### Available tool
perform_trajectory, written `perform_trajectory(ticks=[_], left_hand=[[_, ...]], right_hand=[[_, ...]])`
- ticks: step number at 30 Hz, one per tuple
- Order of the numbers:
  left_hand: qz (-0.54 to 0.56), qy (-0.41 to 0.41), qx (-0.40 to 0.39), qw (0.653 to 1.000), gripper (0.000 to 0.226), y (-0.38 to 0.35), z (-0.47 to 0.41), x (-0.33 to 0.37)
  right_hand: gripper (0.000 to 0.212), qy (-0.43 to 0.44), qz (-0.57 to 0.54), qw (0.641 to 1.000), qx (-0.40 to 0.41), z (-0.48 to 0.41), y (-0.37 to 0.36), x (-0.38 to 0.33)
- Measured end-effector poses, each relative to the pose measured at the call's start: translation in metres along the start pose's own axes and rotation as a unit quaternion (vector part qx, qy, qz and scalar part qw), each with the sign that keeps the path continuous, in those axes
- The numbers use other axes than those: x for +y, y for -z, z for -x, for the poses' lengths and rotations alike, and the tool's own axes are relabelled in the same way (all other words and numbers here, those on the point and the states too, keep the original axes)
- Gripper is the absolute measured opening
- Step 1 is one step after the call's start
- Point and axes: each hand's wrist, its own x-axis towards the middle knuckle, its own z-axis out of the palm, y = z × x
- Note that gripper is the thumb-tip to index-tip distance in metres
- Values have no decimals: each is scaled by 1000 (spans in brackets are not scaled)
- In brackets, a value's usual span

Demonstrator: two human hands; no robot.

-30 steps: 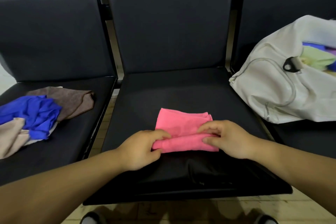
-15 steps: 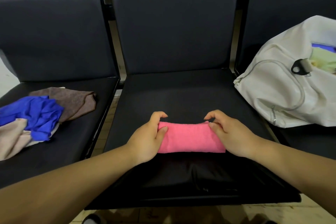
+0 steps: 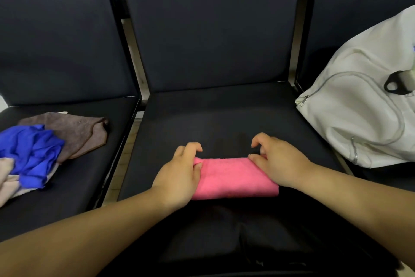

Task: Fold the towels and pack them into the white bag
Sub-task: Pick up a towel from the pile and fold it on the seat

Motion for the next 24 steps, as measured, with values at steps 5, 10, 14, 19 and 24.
perform_trajectory(ticks=[5, 10, 14, 19, 24], left_hand=[[-54, -80, -27, 995, 15, 1, -5, -11], [-23, -129, -62, 989, 21, 6, -8, -21], [8, -150, -142, 978, 42, 12, -5, -35], [-44, -152, -194, 968, 52, 5, -3, -27], [47, -124, -206, 969, 50, -1, -2, -5]], right_hand=[[20, 103, -139, 984, -41, -13, 7, -6], [28, 115, -135, 952, -249, -19, 14, -19], [38, 106, -87, 939, -315, -14, 19, -29], [53, 40, -167, 904, -392, -3, 16, -34], [53, 8, -221, 890, -399, 14, 23, -30]])
